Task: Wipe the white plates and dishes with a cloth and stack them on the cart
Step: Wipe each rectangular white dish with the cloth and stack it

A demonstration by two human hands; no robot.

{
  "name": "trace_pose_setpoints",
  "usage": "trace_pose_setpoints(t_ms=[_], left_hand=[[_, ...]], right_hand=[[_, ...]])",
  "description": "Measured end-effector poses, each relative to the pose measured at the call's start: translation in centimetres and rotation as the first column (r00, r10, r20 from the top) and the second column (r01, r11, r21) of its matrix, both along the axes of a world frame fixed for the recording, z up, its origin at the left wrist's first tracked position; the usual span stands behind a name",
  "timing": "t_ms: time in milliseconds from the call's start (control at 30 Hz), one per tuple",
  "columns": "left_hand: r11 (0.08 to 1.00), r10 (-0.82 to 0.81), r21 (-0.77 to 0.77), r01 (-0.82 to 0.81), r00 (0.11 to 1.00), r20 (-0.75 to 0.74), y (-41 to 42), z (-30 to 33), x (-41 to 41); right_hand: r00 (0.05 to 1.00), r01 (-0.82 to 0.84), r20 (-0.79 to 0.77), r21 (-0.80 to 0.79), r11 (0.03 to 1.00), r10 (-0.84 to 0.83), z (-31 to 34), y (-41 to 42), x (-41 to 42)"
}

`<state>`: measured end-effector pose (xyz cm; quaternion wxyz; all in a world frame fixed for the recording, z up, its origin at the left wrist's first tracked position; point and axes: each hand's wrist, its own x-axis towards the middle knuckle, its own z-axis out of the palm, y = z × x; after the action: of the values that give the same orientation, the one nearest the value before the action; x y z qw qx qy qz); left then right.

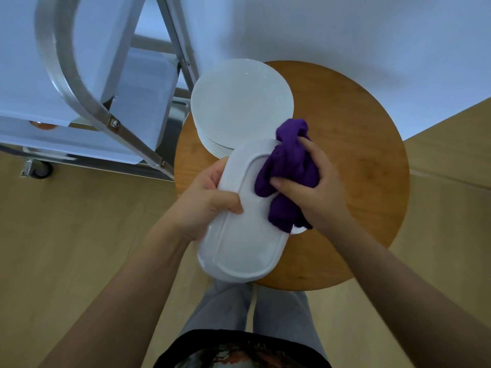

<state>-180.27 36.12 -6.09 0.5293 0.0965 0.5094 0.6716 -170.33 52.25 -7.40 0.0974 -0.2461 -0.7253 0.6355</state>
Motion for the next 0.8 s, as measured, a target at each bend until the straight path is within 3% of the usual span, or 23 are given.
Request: trace_pose_setpoints(t_ms=[133,400,500,567,667,733,800], left_hand=[[0.988,0.157,-0.015,-0.157,0.988,0.002,0.6,-1.0,1.0],[0.893,0.442,-0.123,-0.433,0.895,0.054,0.9,-2.9,2.7],[0.907,0.414,-0.181,-0.381,0.885,0.211,-1.0,-3.7,2.7],[0.950,0.310,-0.158,-0.270,0.871,0.381,-2.5,-3.4,2.2],[0.979,0.196,-0.139,-0.149,0.879,0.436,-3.5,-3.3,0.6],[0.980,0.104,-0.195,-0.021,0.898,0.427,-2.7,-2.7,-0.7],[0.979,0.057,-0.202,0.028,0.914,0.403,-1.9,-2.2,-1.7]], right_hand=[[0.968,0.252,0.036,-0.105,0.962,-0.249,-1.2,-2.7,1.0],[0.918,0.317,0.296,-0.154,0.936,-0.262,-2.6,-5.2,3.6],[0.920,0.178,0.381,-0.189,0.966,-0.095,-2.2,-3.2,3.8],[0.912,-0.070,0.387,-0.177,0.982,0.135,-1.1,-0.2,3.5],[0.795,-0.418,0.365,-0.249,0.874,0.484,0.8,3.2,1.8],[0.753,-0.498,0.370,-0.221,0.838,0.545,1.6,4.2,0.5],[0.775,-0.487,0.382,-0.149,0.861,0.504,2.0,4.6,-0.3]])
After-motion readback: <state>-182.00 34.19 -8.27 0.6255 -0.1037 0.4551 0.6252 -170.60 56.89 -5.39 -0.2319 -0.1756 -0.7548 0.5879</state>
